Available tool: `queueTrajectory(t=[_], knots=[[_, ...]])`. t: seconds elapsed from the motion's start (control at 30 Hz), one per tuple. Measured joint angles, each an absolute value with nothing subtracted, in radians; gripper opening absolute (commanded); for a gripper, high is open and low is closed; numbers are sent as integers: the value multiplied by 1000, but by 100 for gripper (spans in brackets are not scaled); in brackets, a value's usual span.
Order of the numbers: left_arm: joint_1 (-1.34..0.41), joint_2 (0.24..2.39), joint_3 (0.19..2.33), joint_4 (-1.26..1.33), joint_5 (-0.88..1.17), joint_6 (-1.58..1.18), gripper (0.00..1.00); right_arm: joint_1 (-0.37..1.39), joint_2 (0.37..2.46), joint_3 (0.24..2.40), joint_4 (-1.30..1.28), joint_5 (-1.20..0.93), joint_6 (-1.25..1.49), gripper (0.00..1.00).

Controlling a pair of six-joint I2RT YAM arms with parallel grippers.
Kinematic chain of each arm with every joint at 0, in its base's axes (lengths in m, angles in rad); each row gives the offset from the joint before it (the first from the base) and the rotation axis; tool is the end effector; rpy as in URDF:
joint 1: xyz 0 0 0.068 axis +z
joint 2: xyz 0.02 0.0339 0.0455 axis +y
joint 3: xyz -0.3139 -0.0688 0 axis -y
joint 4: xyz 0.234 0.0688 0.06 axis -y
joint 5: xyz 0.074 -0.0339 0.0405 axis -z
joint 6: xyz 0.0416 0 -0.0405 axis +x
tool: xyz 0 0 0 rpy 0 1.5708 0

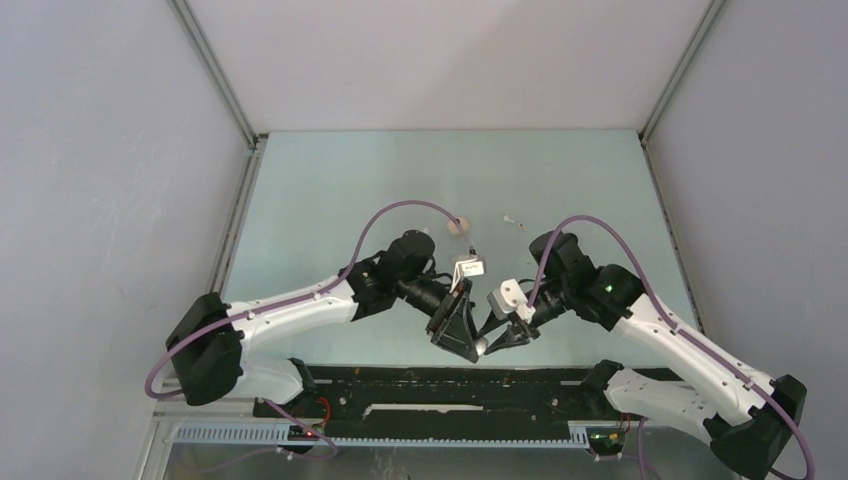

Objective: Insert the wireless bluetooth earbuds into the charging case
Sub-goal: Pass from the left arm to the right, then pass from the right arm to the left

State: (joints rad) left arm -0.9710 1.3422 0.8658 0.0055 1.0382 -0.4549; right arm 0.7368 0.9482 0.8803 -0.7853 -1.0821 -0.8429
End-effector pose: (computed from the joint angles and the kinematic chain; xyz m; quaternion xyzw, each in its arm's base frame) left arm 0.1223 -0.2424 0.3221 0.4396 0.6496 -0.6167 0.0666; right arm 0.0760 0.1186 0.3420 -0.6973 0.4365 0.4656 0.3261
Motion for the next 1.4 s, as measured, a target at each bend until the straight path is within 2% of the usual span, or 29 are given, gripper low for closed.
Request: queueTrajectory(t=[0.17, 0.4, 0.7, 0.9, 1.13, 1.4], knots=[[-971, 1344, 881, -66, 1030, -434, 70, 745, 945, 879, -809, -1063, -865, 10], [-971, 1314, 921, -192, 838, -329, 76, 701, 897, 867, -827, -1004, -857, 4], [-986, 1056, 759, -205, 506, -231, 74, 618, 966, 866, -875, -1012, -851, 4], [-1082, 885, 538, -26, 282, -171, 70, 582, 1071, 866, -881, -1016, -818, 4], [-1163, 939, 481, 124, 169, -113, 68, 565, 1113, 866, -884, -1016, -793, 4], [-1201, 1048, 463, 278, 156, -96, 63, 554, 1113, 866, -884, -1013, -792, 4]])
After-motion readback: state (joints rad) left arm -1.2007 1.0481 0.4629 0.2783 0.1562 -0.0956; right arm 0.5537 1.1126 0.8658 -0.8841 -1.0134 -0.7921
